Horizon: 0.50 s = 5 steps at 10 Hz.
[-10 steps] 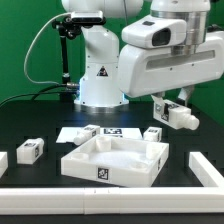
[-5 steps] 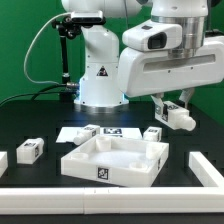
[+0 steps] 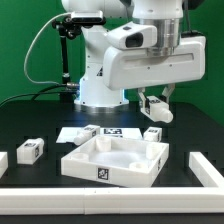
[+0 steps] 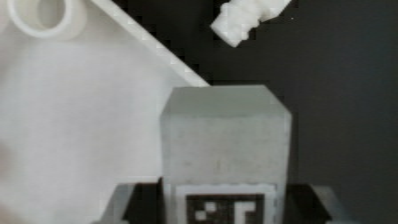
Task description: Assemble one leg
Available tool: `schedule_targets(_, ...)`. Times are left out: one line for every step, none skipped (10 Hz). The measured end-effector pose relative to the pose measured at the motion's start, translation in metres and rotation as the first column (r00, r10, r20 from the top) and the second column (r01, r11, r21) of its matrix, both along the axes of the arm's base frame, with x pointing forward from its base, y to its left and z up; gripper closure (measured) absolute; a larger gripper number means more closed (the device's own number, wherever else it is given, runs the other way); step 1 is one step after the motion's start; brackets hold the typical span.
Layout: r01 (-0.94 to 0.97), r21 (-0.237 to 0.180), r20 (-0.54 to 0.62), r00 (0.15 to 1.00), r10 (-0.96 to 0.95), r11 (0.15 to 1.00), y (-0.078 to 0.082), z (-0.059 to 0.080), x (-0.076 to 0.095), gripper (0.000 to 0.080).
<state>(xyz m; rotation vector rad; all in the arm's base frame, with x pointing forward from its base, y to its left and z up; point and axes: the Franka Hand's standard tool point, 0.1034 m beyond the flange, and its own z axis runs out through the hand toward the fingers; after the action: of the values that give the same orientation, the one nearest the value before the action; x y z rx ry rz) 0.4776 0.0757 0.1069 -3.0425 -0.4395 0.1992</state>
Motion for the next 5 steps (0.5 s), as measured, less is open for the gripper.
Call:
schedule_targets(0.001, 0.0, 0.0, 1.0, -0.001, 1.0, 0.0, 0.0, 0.0, 0.052)
schedule_targets(0.003, -0.001, -0.002, 1.0, -0.003, 1.0, 0.001, -0.001, -0.001, 0.052)
schedule_targets(0.115, -0.009, 0.012, 0.993, -0.114, 0.993, 0.013, -0.01, -0.011, 0.052)
schedule_targets(0.179, -0.019, 0.009, 0.984, -0.178, 0.984, 0.037, -0.023, -0.028, 0.052)
schedule_targets(0.199, -0.019, 0.01, 0.98, -0.199, 0.98, 0.057, -0.037, -0.033, 0.052)
